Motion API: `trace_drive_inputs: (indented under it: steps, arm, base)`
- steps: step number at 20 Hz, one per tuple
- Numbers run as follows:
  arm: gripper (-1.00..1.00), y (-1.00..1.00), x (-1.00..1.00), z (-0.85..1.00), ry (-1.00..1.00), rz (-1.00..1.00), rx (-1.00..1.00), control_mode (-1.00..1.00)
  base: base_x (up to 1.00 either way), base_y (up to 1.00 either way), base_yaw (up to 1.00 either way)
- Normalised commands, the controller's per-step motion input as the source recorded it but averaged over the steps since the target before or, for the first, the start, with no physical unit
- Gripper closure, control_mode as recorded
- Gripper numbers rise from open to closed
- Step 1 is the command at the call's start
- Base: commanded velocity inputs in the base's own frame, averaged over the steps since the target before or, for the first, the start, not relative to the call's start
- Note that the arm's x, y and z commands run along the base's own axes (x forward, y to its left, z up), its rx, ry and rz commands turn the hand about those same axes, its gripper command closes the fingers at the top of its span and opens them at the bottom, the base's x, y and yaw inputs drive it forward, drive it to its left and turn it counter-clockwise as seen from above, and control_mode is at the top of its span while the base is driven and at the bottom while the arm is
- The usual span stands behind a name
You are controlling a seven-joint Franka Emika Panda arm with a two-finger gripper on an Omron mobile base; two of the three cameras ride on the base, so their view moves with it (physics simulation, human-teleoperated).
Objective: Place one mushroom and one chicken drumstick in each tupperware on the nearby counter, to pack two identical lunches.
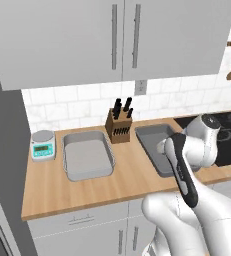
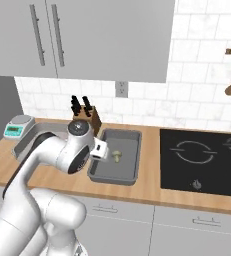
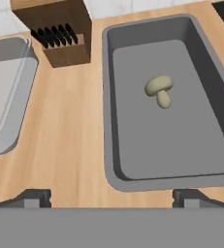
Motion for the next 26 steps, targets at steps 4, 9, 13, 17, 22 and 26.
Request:
trace_drive_inputs:
  steps: [4,9,13,17,22,26]
  arm:
    - [-1.0,0.21,0.04,0.1,0.08,0.0,0.0,-1.0]
    - [-1.0,0.06,0.02,0.0,0.04,0.01,0.0,1.0]
    - [-1.0,0.0,0.0,0.0,0.0,0.0,0.0,1.0]
    - [-1.0,0.0,0.0,0.0,0.0,0.0,0.0,1.0]
    - [-1.0,0.0,0.0,0.0,0.0,0.0,0.0,1.0]
    - [-1.0,0.0,0.0,0.0,0.0,0.0,0.0,1.0]
  base:
    - [0.0,0.0,0.0]
    - [-0.23,0.02,0.01]
    - [-0.97,0.16,0.01]
    - [-1.0,0.28,0.18]
    - [-0.89,0.38,0.36]
    - [-0.47,0.54,0.53]
